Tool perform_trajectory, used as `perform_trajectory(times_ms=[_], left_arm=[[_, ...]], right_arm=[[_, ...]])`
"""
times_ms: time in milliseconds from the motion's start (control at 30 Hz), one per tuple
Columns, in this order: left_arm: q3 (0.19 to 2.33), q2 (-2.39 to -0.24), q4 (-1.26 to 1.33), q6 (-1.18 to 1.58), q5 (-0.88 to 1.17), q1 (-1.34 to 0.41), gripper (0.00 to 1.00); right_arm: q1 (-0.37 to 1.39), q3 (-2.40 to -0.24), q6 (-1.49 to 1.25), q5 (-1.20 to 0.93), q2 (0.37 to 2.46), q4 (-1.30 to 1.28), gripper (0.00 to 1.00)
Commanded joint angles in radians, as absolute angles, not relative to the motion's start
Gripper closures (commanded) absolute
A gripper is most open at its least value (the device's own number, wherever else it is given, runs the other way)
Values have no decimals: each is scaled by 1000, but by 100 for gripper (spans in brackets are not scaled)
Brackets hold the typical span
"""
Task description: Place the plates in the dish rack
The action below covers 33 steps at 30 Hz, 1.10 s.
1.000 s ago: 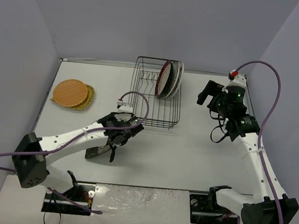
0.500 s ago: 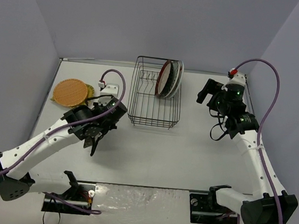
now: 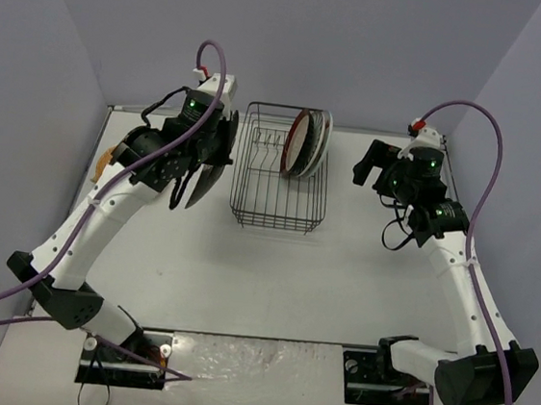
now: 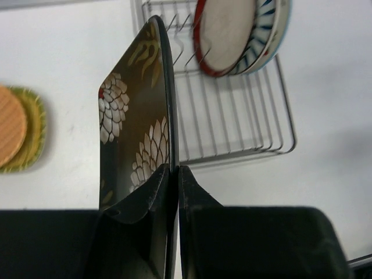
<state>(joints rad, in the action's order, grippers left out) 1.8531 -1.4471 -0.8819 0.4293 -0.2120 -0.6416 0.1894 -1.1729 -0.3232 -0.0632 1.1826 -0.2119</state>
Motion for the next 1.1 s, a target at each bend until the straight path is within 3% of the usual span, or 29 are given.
perform_trajectory(times_ms=[0,267,733,1067], left_arm=[[2143,-1578,-662,319,-68,-601,100],[2416,-1816,-557,407,65,-542,100],[2348,-1969,-154,611,57,-525,100],[2409,-2074,-104,709,7,-524,100]], right_arm=[[184,-1234,-267,-96,1126,-145,0],[183,-1217,-247,-105,1065,-146,0],[181,-1173,-242,-98,1021,-147,0],[181,-1136,-248,-99,1000,-146,0]])
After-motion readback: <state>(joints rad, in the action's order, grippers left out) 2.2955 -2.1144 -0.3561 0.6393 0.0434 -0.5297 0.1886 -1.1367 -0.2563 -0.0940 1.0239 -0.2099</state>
